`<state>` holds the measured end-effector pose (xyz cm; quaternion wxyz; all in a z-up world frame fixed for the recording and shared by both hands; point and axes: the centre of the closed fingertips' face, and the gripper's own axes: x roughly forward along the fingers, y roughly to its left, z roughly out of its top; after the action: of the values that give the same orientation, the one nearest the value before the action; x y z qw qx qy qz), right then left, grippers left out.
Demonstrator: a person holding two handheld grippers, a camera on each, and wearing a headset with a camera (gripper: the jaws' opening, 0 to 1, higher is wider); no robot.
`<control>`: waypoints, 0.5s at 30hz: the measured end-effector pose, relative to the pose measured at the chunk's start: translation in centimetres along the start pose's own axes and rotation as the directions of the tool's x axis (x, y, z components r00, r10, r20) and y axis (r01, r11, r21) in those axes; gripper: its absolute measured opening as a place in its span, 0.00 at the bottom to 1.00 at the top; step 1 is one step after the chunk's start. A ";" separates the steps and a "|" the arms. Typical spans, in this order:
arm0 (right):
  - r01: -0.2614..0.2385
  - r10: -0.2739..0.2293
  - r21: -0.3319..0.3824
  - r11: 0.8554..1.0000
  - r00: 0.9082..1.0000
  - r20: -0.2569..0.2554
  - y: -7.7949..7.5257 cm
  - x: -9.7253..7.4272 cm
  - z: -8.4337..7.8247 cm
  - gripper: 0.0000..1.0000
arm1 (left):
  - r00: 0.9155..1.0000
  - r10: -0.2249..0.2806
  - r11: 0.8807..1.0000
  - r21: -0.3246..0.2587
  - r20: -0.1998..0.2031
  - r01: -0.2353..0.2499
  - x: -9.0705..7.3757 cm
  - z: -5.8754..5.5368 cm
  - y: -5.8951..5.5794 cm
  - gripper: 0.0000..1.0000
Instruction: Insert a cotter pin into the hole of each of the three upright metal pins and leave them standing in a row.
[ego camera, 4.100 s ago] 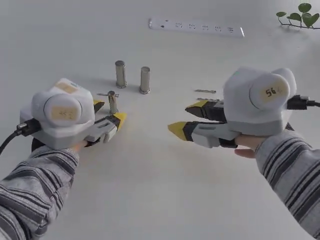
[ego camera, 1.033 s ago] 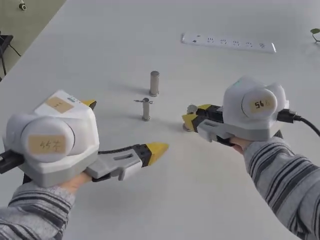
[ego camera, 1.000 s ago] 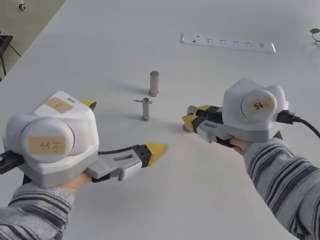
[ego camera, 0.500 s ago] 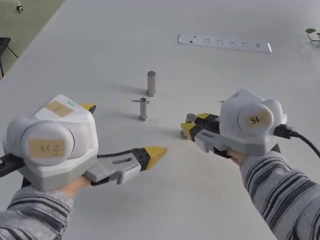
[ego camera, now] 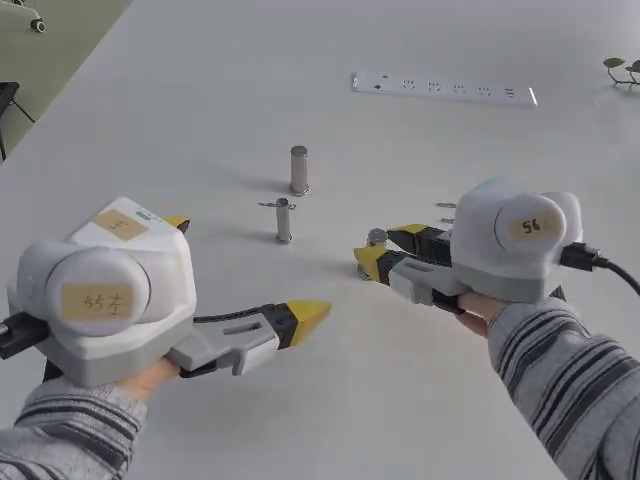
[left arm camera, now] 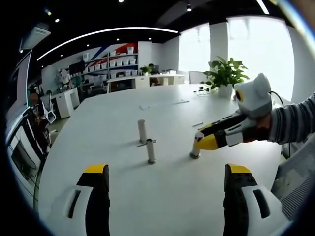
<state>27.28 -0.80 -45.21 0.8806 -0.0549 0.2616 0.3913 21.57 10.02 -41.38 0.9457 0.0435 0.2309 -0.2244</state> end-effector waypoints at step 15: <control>0.003 -0.008 -0.053 0.999 0.995 -0.097 -3.8 -3.4 -0.6 0.24 | 1.000 -0.006 1.000 0.024 0.002 0.006 0.2 0.3 -0.5 0.98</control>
<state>27.85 -5.88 -44.42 0.8661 -0.0979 0.2936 0.3926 21.66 9.47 -41.17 0.9447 0.0539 0.2273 -0.2300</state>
